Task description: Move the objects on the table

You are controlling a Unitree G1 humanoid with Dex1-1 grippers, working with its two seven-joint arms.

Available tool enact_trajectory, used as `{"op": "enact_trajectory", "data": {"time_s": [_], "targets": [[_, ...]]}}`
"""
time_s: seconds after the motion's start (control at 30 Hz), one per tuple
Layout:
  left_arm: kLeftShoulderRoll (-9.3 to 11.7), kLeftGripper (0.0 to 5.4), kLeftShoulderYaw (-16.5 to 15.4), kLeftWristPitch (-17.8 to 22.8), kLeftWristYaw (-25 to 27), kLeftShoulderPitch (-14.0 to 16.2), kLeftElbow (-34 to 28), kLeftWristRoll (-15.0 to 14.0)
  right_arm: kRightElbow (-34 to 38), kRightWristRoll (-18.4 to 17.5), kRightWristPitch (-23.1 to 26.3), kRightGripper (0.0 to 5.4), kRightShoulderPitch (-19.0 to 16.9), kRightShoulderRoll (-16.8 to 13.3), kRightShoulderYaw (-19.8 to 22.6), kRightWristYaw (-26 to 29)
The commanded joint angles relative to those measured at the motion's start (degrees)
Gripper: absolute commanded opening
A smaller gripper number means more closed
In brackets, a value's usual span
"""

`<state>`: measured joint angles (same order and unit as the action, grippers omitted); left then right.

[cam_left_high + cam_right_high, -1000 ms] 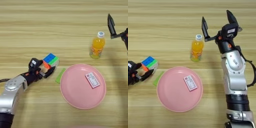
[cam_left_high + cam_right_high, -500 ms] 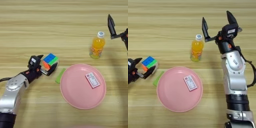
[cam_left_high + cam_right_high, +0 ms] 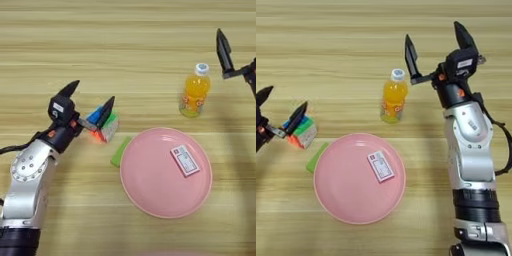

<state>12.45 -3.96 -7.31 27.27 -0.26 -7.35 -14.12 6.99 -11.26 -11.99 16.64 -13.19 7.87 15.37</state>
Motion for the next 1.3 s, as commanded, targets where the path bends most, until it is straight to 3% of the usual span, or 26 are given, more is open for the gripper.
{"op": "enact_trajectory", "data": {"time_s": [0.03, 0.23, 0.3, 0.57, 0.9, 1.0, 1.13, 1.3], "targets": [[-2.32, 5.38, -2.44, -4.80, -5.31, 0.03, -1.46, 1.50, 1.02, -0.80, -0.88, 5.40, -2.17, 0.39, 0.86, -0.25], [-4.90, 5.38, -3.84, -9.67, -11.44, 0.61, -2.09, 3.89, 1.45, 0.63, -3.15, 5.40, -6.31, 1.36, 1.35, -1.75], [-4.93, 5.38, -3.65, -11.56, -12.33, 1.36, -1.53, 5.63, 1.52, 0.05, -3.31, 5.40, -7.88, 1.92, 1.92, -2.54], [-4.42, 5.38, -4.89, -18.27, -17.08, 2.30, 5.92, 12.25, 0.41, 5.76, -10.86, 5.40, -15.22, 2.72, 3.80, -6.52], [-5.09, 5.38, -6.04, -22.40, -20.77, 6.08, 11.17, 12.92, -4.77, 10.78, -19.52, 5.40, -22.83, 5.41, 3.24, -10.78], [-4.97, 5.38, -6.25, -22.29, -21.32, 7.08, 11.62, 12.67, -6.21, 9.96, -20.10, 5.40, -24.44, 6.15, 2.73, -10.62], [-5.64, 5.38, -6.43, -19.71, -20.81, 8.60, 12.85, 9.42, -8.41, 8.18, -21.36, 5.40, -26.34, 6.63, 2.07, -9.42], [-4.66, 5.38, -5.58, -21.10, -19.71, 11.08, 11.73, 10.08, -11.05, 5.94, -22.99, 5.40, -28.12, 7.16, 1.14, -7.78]]}}
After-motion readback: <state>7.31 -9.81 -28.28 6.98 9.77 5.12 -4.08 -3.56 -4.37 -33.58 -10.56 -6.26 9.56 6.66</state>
